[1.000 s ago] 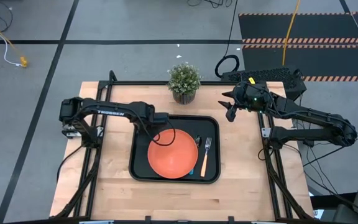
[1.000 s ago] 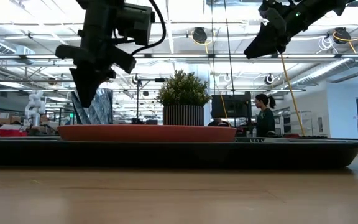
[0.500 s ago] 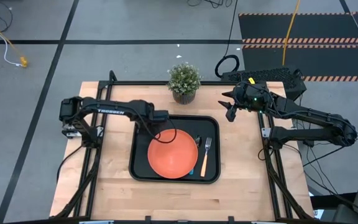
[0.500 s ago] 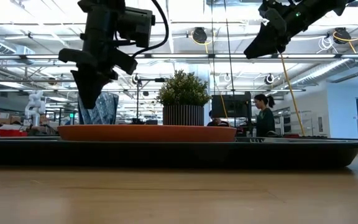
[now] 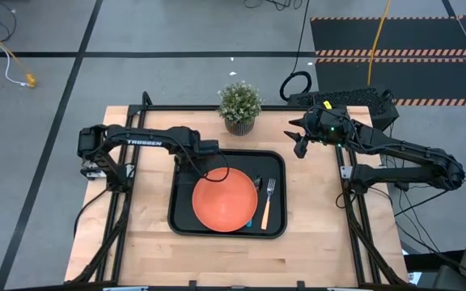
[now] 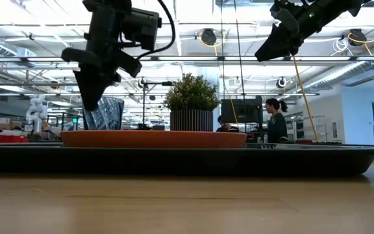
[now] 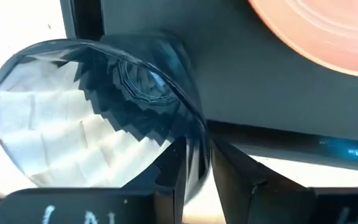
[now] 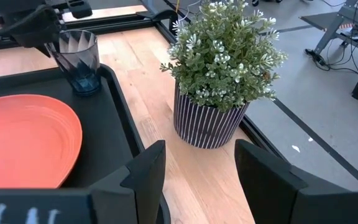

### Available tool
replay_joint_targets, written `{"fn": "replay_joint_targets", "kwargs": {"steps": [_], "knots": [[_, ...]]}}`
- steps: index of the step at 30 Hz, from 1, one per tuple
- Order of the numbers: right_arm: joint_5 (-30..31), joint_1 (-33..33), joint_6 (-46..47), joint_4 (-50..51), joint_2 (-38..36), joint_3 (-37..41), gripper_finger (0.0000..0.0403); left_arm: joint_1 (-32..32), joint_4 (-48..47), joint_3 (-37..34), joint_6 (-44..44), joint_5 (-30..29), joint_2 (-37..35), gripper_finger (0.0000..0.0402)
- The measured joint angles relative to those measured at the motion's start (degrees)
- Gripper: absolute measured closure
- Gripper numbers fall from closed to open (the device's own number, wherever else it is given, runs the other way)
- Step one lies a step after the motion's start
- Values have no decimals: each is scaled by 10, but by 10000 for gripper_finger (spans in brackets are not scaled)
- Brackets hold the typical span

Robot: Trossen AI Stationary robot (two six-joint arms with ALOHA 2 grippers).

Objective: Pick and place plate/cup/fork/spoon on tray

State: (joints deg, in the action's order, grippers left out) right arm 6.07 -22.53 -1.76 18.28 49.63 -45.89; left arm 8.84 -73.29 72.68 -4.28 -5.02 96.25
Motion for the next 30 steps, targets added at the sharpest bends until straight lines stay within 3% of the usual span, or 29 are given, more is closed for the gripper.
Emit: {"fn": "replay_joint_targets", "kwargs": {"steps": [8,15,23,30], "knots": [[-1,0,0,0,0,0,220,-20,-49,66,32,-13,0,323],[-1,0,0,0,0,0,220,-76,14,110,44,-15,0,323],[-1,0,1,6,0,0,220,-129,102,84,48,-10,7,323],[-1,0,2,4,0,0,220,-140,209,1,60,20,6,323]]}}
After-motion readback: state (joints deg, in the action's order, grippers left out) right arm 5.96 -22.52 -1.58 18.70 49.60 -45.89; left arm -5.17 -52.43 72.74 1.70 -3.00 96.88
